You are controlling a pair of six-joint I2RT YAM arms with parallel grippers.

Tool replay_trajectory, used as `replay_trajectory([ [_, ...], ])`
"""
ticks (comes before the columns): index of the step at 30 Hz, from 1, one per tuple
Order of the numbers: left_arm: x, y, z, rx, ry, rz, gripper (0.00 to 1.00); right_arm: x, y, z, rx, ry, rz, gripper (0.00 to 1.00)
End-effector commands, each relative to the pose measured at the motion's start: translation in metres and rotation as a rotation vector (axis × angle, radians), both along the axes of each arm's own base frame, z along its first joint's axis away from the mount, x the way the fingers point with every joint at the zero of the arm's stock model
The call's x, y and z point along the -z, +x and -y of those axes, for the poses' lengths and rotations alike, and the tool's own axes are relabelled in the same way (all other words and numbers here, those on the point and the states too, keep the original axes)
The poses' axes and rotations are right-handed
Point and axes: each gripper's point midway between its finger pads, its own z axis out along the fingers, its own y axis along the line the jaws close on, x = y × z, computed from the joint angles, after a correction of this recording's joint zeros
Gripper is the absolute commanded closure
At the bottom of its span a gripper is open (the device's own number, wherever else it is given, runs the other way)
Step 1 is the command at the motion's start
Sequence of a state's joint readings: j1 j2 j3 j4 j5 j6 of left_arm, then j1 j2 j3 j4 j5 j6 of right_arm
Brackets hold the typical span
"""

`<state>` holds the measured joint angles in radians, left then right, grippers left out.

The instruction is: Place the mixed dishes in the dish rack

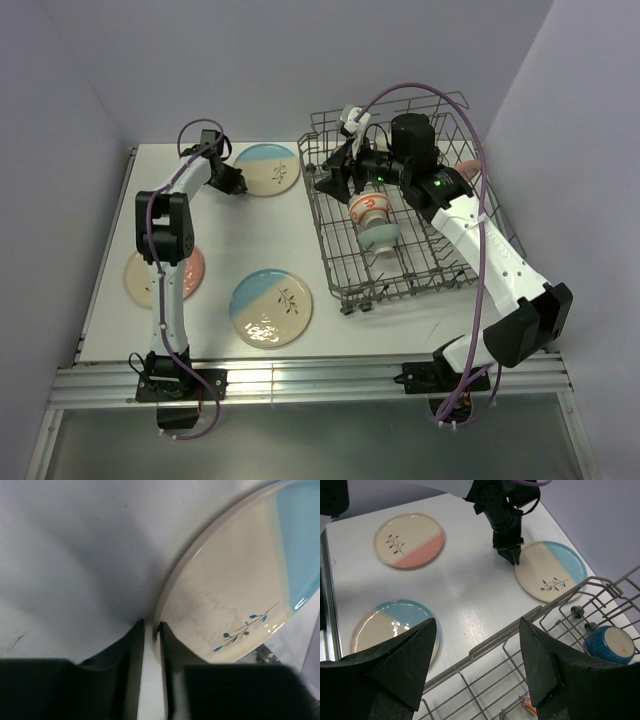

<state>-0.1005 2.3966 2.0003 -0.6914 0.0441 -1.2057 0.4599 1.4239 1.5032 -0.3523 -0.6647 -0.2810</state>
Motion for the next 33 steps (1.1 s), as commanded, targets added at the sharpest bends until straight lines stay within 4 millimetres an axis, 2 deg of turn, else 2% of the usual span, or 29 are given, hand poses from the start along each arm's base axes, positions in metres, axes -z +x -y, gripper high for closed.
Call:
replay_trajectory([
  [1, 0.034, -0.014, -0.003, -0.008, 0.02, -0.093, 0.85, -0.011, -0.004, -0.003, -0.035, 0.033, 0.029, 0.26],
  [4, 0.037, -0.021, -0.005, 0.006, 0.029, -0.103, 1.0, -0.007, -0.012, -0.005, -0.087, 0.003, 0.046, 0.26],
  [5, 0.035, -0.024, -0.007, 0.011, 0.036, -0.099, 1.0, -0.004, -0.014, -0.006, -0.106, -0.012, 0.053, 0.26],
  [6, 0.023, -0.024, -0.01, 0.01, 0.038, -0.075, 1.0, -0.002, -0.019, -0.01, -0.152, -0.046, 0.104, 0.26],
  [7, 0.029, -0.035, -0.016, 0.005, 0.04, -0.098, 1.0, 0.009, -0.025, -0.01, -0.181, -0.086, 0.094, 0.26],
  [8, 0.024, -0.037, -0.019, 0.004, 0.038, -0.081, 1.0, 0.018, -0.029, -0.013, -0.22, -0.123, 0.103, 0.25],
  [9, 0.004, -0.038, -0.026, -0.007, 0.032, -0.045, 1.0, 0.023, -0.037, -0.019, -0.299, -0.191, 0.209, 0.25],
  [10, 0.015, -0.058, -0.031, -0.012, 0.03, -0.085, 1.0, 0.039, -0.046, -0.017, -0.344, -0.256, 0.199, 0.25],
  [11, 0.006, -0.058, -0.033, -0.016, 0.019, -0.045, 1.0, 0.049, -0.05, -0.019, -0.383, -0.303, 0.225, 0.24],
  [12, -0.018, -0.062, -0.041, -0.028, 0.009, 0.009, 1.0, 0.057, -0.051, -0.02, -0.442, -0.365, 0.317, 0.23],
  [13, -0.006, -0.083, -0.042, -0.024, -0.006, -0.029, 1.0, 0.065, -0.055, -0.027, -0.46, -0.413, 0.349, 0.23],
  [14, -0.013, -0.087, -0.044, -0.009, -0.011, -0.008, 1.0, 0.074, -0.054, -0.031, -0.495, -0.453, 0.399, 0.22],
  [15, -0.03, -0.093, -0.046, -0.001, -0.019, 0.023, 1.0, 0.079, -0.055, -0.035, -0.515, -0.478, 0.427, 0.2],
  [16, -0.025, -0.108, -0.041, 0.027, -0.041, -0.001, 1.0, 0.082, -0.058, -0.045, -0.534, -0.505, 0.471, 0.2],
  [17, -0.028, -0.116, -0.038, 0.064, -0.044, 0.003, 1.0, 0.09, -0.056, -0.055, -0.549, -0.525, 0.486, 0.19],
  [18, -0.038, -0.121, -0.046, 0.063, -0.053, 0.017, 1.0, 0.092, -0.054, -0.063, -0.559, -0.542, 0.523, 0.18],
  [19, -0.033, -0.134, -0.043, 0.086, -0.066, -0.007, 1.0, 0.092, -0.049, -0.074, -0.555, -0.547, 0.562, 0.18],
  [20, -0.043, -0.14, -0.038, 0.126, -0.085, 0.008, 1.0, 0.106, -0.048, -0.09, -0.567, -0.582, 0.573, 0.17],
  [22, -0.042, -0.158, -0.035, 0.152, -0.102, -0.011, 1.0, 0.11, -0.039, -0.115, -0.538, -0.59, 0.627, 0.17],
  [23, -0.047, -0.164, -0.033, 0.17, -0.112, -0.003, 1.0, 0.128, -0.037, -0.13, -0.539, -0.63, 0.627, 0.17],
  [24, -0.052, -0.172, -0.034, 0.172, -0.115, 0.003, 1.0, 0.135, -0.035, -0.139, -0.535, -0.643, 0.636, 0.16],
  [25, -0.055, -0.176, -0.034, 0.178, -0.119, 0.005, 1.0, 0.139, -0.03, -0.15, -0.517, -0.645, 0.658, 0.16],
  [26, -0.059, -0.18, -0.034, 0.187, -0.122, 0.014, 1.0, 0.156, -0.026, -0.16, -0.512, -0.663, 0.639, 0.16],
  [27, -0.069, -0.182, -0.035, 0.188, -0.128, 0.036, 1.0, 0.162, -0.025, -0.168, -0.486, -0.679, 0.646, 0.15],
  [29, -0.073, -0.19, -0.035, 0.196, -0.133, 0.036, 1.0, 0.177, -0.017, -0.183, -0.452, -0.68, 0.646, 0.15],
  [33, -0.083, -0.199, -0.03, 0.209, -0.174, 0.06, 1.0, 0.191, -0.013, -0.199, -0.399, -0.653, 0.59, 0.14],
])
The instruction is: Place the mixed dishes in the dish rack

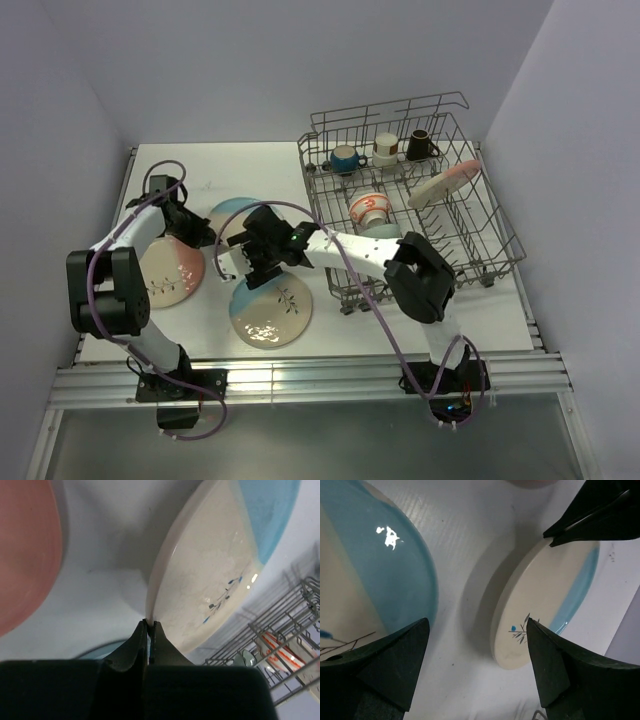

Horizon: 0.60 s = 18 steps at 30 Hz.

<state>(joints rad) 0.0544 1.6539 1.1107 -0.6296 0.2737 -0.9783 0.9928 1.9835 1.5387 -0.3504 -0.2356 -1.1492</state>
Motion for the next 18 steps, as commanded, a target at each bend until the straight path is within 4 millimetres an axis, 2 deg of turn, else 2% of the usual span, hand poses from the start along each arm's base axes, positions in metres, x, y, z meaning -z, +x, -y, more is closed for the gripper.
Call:
replay_trajectory([
  [1, -0.033, -0.001, 0.014, 0.061, -0.091, 0.107, 1.0, -0.049, 0.03, -0.029, 0.109, 0.159, 0.105, 0.14],
  [5, -0.036, -0.006, 0.02, 0.072, -0.132, 0.108, 1.0, -0.028, 0.039, -0.038, 0.19, 0.168, 0.116, 0.14],
  [8, -0.04, -0.008, 0.024, 0.075, -0.158, 0.116, 1.0, -0.021, 0.047, -0.041, 0.243, 0.178, 0.124, 0.15],
  [18, -0.061, -0.007, 0.028, 0.074, -0.214, 0.154, 1.0, 0.007, 0.051, -0.043, 0.277, 0.149, 0.114, 0.17],
])
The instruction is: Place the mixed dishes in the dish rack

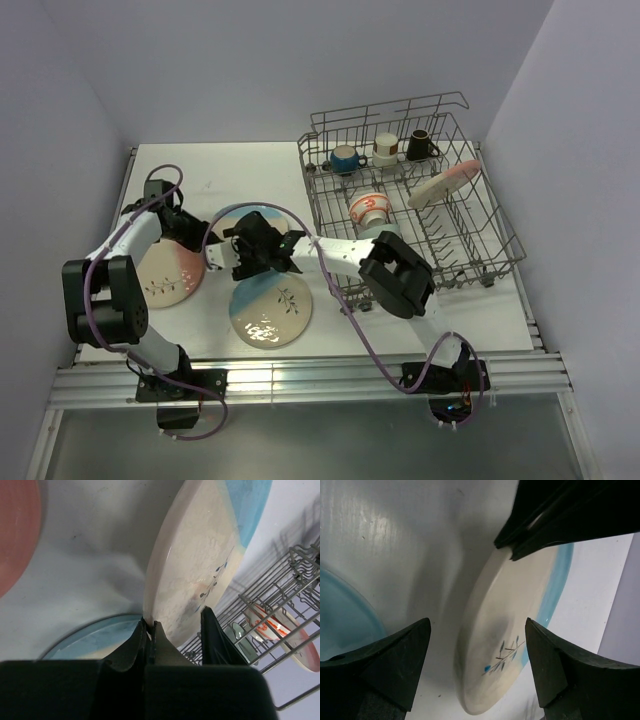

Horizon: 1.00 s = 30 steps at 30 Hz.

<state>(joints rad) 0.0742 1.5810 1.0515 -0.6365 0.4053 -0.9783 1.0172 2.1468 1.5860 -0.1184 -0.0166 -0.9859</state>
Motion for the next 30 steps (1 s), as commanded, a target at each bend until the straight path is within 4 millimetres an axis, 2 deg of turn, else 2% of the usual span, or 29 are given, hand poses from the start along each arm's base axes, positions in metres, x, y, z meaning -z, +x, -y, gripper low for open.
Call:
replay_trajectory([
  [1, -0.046, 0.011, 0.013, 0.034, -0.097, 0.14, 1.0, -0.021, 0.01, -0.015, 0.041, 0.075, 0.046, 0.17],
  [5, -0.051, 0.01, 0.015, 0.035, -0.119, 0.147, 1.0, -0.016, 0.015, -0.017, 0.072, 0.083, 0.047, 0.2],
  [12, -0.056, 0.007, 0.017, 0.032, -0.153, 0.153, 1.0, -0.004, 0.02, -0.014, 0.116, 0.084, 0.049, 0.3],
  [19, -0.06, 0.004, 0.02, 0.024, -0.182, 0.153, 1.0, -0.003, 0.027, -0.014, 0.151, 0.125, 0.087, 0.37],
  [22, -0.06, 0.002, 0.018, 0.016, -0.188, 0.148, 1.0, -0.004, 0.03, -0.013, 0.171, 0.145, 0.101, 0.45],
  [25, -0.058, -0.001, 0.017, 0.007, -0.201, 0.14, 1.0, -0.008, 0.031, -0.013, 0.187, 0.163, 0.107, 0.58],
  [26, -0.06, -0.001, 0.017, 0.005, -0.203, 0.146, 1.0, -0.009, 0.032, -0.012, 0.189, 0.166, 0.11, 0.68],
  [28, -0.059, -0.003, 0.016, 0.001, -0.215, 0.141, 0.99, -0.02, 0.034, -0.013, 0.2, 0.197, 0.136, 0.78],
  [29, -0.061, -0.004, 0.016, 0.002, -0.219, 0.149, 0.97, -0.02, 0.034, -0.012, 0.205, 0.202, 0.138, 0.88],
  [30, -0.061, -0.005, 0.015, -0.001, -0.224, 0.152, 0.95, -0.024, 0.035, -0.012, 0.212, 0.216, 0.143, 0.93],
])
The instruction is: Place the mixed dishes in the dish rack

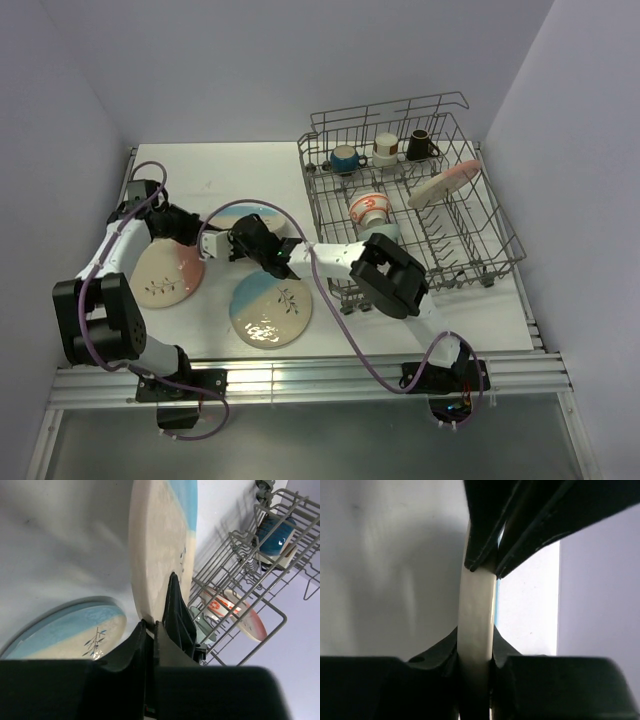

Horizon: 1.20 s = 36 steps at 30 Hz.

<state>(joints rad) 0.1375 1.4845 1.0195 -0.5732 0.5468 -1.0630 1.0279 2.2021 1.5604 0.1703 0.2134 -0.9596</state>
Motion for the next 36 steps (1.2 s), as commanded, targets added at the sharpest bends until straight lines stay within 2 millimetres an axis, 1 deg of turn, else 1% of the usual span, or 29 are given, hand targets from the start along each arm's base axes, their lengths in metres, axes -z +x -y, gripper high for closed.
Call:
replay_trajectory([
  [1, -0.021, -0.012, 0.016, 0.071, -0.077, 0.06, 0.86, -0.014, -0.007, -0.006, 0.003, 0.116, -0.041, 0.98],
  [3, -0.025, -0.014, 0.014, 0.072, -0.081, 0.089, 0.78, -0.023, -0.007, -0.005, -0.005, 0.134, -0.036, 1.0],
  [4, -0.025, -0.015, 0.013, 0.08, -0.078, 0.102, 0.67, -0.033, -0.008, -0.006, -0.009, 0.155, -0.026, 1.0],
  [6, -0.029, -0.018, 0.008, 0.08, -0.06, 0.132, 0.61, -0.043, -0.01, -0.008, -0.021, 0.171, -0.026, 1.0],
  [7, -0.029, -0.019, 0.005, 0.091, -0.036, 0.147, 0.55, -0.053, -0.009, -0.008, -0.024, 0.183, -0.027, 1.0],
  [9, -0.033, -0.021, -0.003, 0.089, 0.017, 0.181, 0.51, -0.062, -0.01, -0.01, -0.046, 0.194, -0.043, 1.0],
  [10, -0.032, -0.026, -0.007, 0.105, 0.052, 0.186, 0.42, -0.072, -0.012, -0.012, -0.052, 0.204, -0.054, 1.0],
  [11, -0.036, -0.027, -0.014, 0.095, 0.097, 0.213, 0.4, -0.077, -0.014, -0.014, -0.078, 0.207, -0.07, 1.0],
  [12, -0.039, -0.028, -0.017, 0.103, 0.119, 0.236, 0.36, -0.079, -0.017, -0.014, -0.099, 0.195, -0.086, 1.0],
  [13, -0.04, -0.03, -0.02, 0.135, 0.158, 0.274, 0.25, -0.088, -0.02, -0.014, -0.111, 0.191, -0.099, 1.0],
  [14, -0.044, -0.033, -0.026, 0.127, 0.205, 0.299, 0.17, -0.093, -0.022, -0.014, -0.119, 0.187, -0.103, 1.0],
  [15, -0.046, -0.034, -0.03, 0.126, 0.239, 0.317, 0.15, -0.099, -0.03, -0.017, -0.166, 0.186, -0.12, 1.0],
  [16, -0.052, -0.037, -0.034, 0.135, 0.288, 0.349, 0.13, -0.101, -0.036, -0.015, -0.193, 0.154, -0.14, 1.0],
  [17, -0.053, -0.039, -0.038, 0.132, 0.324, 0.36, 0.12, -0.106, -0.039, -0.016, -0.204, 0.161, -0.147, 1.0],
  [18, -0.052, -0.04, -0.047, 0.118, 0.383, 0.362, 0.12, -0.117, -0.042, -0.016, -0.222, 0.178, -0.149, 1.0],
  [19, -0.062, -0.043, -0.051, 0.104, 0.423, 0.396, 0.12, -0.124, -0.045, -0.015, -0.229, 0.183, -0.158, 1.0],
  [20, -0.065, -0.046, -0.055, 0.093, 0.454, 0.404, 0.12, -0.131, -0.046, -0.015, -0.234, 0.192, -0.158, 1.0],
  [21, -0.068, -0.048, -0.064, 0.069, 0.509, 0.412, 0.12, -0.145, -0.048, -0.012, -0.239, 0.211, -0.153, 1.0],
  [22, -0.08, -0.052, -0.067, 0.049, 0.546, 0.454, 0.12, -0.155, -0.052, -0.013, -0.262, 0.218, -0.162, 1.0],
  [24, -0.089, -0.057, -0.077, 0.014, 0.612, 0.469, 0.13, -0.175, -0.057, -0.007, -0.279, 0.236, -0.164, 1.0],
  [25, -0.097, -0.061, -0.079, -0.004, 0.633, 0.488, 0.12, -0.188, -0.057, -0.005, -0.3, 0.25, -0.159, 1.0],
  [26, -0.1, -0.064, -0.081, -0.015, 0.648, 0.495, 0.12, -0.197, -0.06, -0.003, -0.311, 0.258, -0.154, 1.0],
  [27, -0.103, -0.066, -0.083, -0.027, 0.659, 0.502, 0.12, -0.214, -0.064, 0.002, -0.322, 0.273, -0.139, 1.0],
  [28, -0.109, -0.07, -0.085, -0.05, 0.676, 0.522, 0.12, -0.222, -0.064, 0.007, -0.325, 0.279, -0.135, 1.0],
  [30, -0.113, -0.073, -0.086, -0.07, 0.683, 0.536, 0.12, -0.248, -0.07, 0.017, -0.345, 0.309, -0.115, 1.0],
  [32, -0.117, -0.077, -0.086, -0.085, 0.688, 0.556, 0.12, -0.269, -0.073, 0.027, -0.354, 0.33, -0.114, 1.0],
  [33, -0.119, -0.078, -0.086, -0.088, 0.688, 0.563, 0.12, -0.284, -0.077, 0.035, -0.356, 0.349, -0.101, 1.0],
  [35, -0.123, -0.08, -0.086, -0.096, 0.695, 0.576, 0.12, -0.305, -0.078, 0.049, -0.348, 0.371, -0.097, 1.0],
  [36, -0.124, -0.081, -0.087, -0.098, 0.701, 0.58, 0.12, -0.322, -0.081, 0.06, -0.343, 0.387, -0.085, 1.0],
])
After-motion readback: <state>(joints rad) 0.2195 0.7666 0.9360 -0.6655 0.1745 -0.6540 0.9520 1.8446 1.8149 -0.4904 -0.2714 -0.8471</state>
